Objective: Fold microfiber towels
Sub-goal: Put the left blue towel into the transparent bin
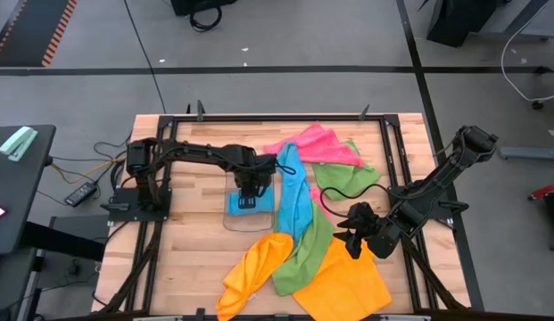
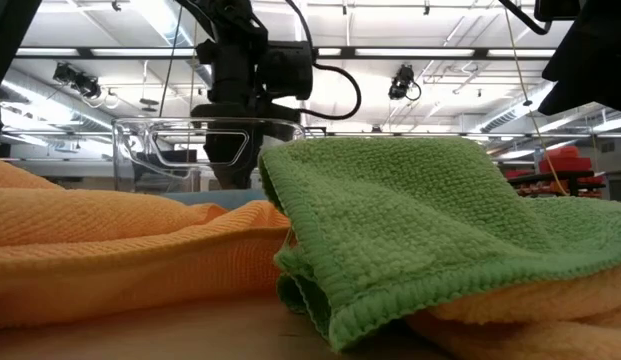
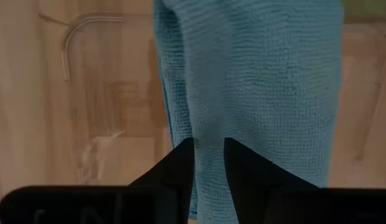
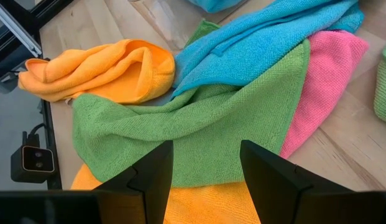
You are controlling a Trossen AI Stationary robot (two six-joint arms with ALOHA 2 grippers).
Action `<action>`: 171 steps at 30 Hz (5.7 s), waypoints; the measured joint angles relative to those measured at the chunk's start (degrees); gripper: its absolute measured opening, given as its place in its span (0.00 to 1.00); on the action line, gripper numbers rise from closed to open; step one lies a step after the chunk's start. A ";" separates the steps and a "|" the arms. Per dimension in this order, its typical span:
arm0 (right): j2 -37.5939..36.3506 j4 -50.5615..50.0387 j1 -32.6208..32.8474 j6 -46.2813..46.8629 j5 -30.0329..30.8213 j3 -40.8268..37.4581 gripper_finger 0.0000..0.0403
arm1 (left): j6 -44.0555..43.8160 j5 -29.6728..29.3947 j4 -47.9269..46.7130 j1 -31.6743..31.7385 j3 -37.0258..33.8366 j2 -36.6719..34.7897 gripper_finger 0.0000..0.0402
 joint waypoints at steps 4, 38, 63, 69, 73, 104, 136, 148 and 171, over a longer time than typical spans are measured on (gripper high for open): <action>0.00 0.00 0.00 -0.02 0.00 0.00 0.49 | 0.08 -1.64 -0.49 -1.08 0.00 0.00 0.27; 0.00 0.02 0.00 -0.04 0.02 -0.02 0.49 | -1.39 -5.13 2.36 -2.29 -1.53 0.17 0.26; 0.00 0.41 0.00 -0.22 0.04 -0.02 0.49 | -1.26 -2.40 -0.95 -0.82 0.54 0.24 0.01; 0.00 0.42 0.00 -0.42 0.04 -0.02 0.49 | 3.83 -2.33 -5.59 -0.82 5.47 0.26 0.01; 0.00 0.42 0.00 -0.42 0.04 -0.02 0.49 | 7.34 -2.50 -6.72 -1.66 7.35 0.26 0.01; 0.00 1.33 0.00 0.46 0.20 -0.04 0.49 | 13.60 -9.65 -5.77 -0.96 5.99 4.90 0.03; 0.00 1.16 0.00 -0.58 1.46 -0.04 0.49 | -6.34 6.29 -12.74 -5.60 13.51 4.79 0.47; 0.00 2.49 -0.42 -3.12 1.73 -0.04 0.49 | -9.08 4.05 -8.57 -10.90 13.49 5.31 0.38; 6.35 14.97 -11.38 -34.89 -3.24 11.59 0.37 | -14.00 -10.16 -2.97 -14.81 0.54 -16.55 0.17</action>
